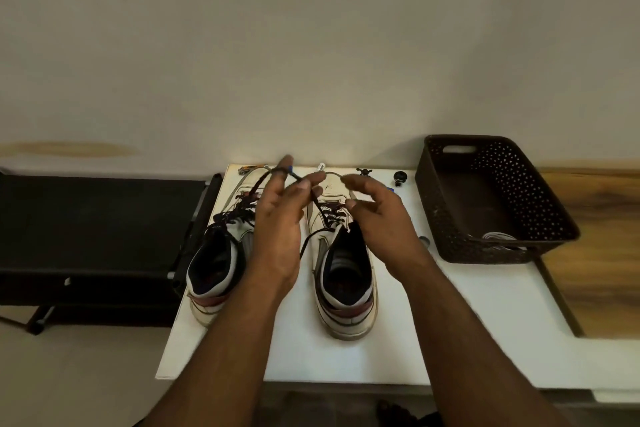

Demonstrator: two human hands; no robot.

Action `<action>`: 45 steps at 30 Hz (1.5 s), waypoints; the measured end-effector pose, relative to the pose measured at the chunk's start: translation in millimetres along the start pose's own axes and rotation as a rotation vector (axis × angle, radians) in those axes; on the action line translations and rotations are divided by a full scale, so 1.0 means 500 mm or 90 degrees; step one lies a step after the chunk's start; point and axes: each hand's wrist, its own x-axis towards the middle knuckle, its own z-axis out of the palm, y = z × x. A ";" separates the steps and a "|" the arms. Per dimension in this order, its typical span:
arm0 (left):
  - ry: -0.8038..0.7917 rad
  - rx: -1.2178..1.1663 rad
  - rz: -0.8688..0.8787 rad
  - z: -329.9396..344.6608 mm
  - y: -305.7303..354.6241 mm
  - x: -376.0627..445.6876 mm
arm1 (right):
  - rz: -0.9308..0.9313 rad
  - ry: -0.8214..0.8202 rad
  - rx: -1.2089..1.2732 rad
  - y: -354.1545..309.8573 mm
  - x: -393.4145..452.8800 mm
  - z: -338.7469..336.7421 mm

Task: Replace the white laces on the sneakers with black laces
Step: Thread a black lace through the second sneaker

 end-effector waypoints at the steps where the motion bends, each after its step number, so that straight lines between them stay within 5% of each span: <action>1: -0.010 0.039 0.054 0.003 0.012 -0.004 | -0.020 0.004 0.011 0.000 0.001 -0.002; 10: -0.097 0.189 0.287 0.044 0.114 -0.044 | -0.161 -0.039 0.108 -0.028 -0.002 -0.031; 14: -0.247 0.318 0.194 0.045 0.122 -0.048 | -0.164 -0.189 0.155 -0.029 0.000 -0.035; 17: -0.290 0.343 0.095 0.024 0.121 -0.045 | -0.117 -0.208 0.157 -0.025 -0.003 -0.032; 19: -0.222 0.323 0.075 0.004 0.119 -0.034 | -0.109 -0.173 0.191 -0.028 -0.002 -0.036; 22: 0.027 0.263 0.105 -0.046 0.090 0.003 | -0.117 -0.095 0.228 -0.033 -0.002 -0.064; 26: 0.309 0.410 0.088 -0.115 0.037 0.043 | -0.107 -0.028 0.201 -0.031 -0.005 -0.104; 29: 0.284 0.547 0.148 -0.108 0.024 0.045 | -0.090 -0.012 0.164 -0.030 -0.007 -0.093; 33: -0.028 0.397 0.130 -0.045 0.033 0.020 | -0.102 -0.052 -0.001 -0.022 -0.002 -0.060; 36: -0.188 0.436 0.131 -0.028 0.042 0.003 | -0.124 -0.149 -0.068 -0.025 -0.008 -0.036; 45: 0.160 0.422 0.238 -0.074 0.027 0.034 | -0.109 -0.074 0.058 -0.035 -0.006 -0.068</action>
